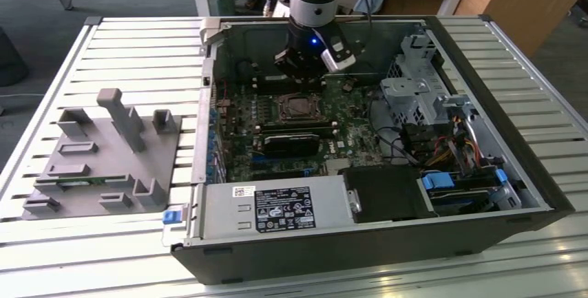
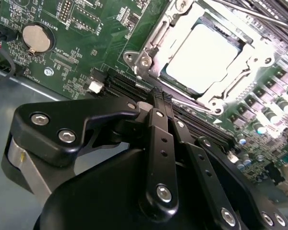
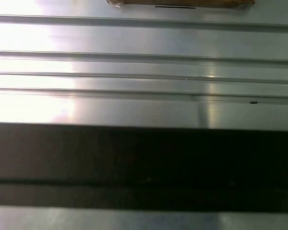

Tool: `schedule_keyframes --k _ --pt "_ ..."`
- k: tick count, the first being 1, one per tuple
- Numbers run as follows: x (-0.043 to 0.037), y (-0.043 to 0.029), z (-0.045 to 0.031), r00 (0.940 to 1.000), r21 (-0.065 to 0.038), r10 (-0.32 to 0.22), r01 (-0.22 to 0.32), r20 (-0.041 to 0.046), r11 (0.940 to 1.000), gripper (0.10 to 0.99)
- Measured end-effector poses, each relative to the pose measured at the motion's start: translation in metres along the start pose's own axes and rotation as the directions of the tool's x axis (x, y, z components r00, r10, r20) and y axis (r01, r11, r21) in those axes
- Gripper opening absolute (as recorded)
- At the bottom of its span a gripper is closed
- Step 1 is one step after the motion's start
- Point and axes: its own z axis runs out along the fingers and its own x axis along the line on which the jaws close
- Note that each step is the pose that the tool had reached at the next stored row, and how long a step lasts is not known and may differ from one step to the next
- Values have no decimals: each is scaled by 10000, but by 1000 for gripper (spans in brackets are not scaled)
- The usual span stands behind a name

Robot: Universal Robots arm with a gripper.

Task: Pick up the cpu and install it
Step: 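Install the first cpu locking lever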

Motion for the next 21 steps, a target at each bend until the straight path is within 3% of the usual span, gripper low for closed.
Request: schedule_keyframes --k 6,17,21 --pt "-12 -4 53 10000 3 0 0 0 10000 106" --pt "-13 -2 37 10000 22 -1 1 2 10000 106" --pt "-12 -3 38 10000 159 0 0 -1 9999 106"
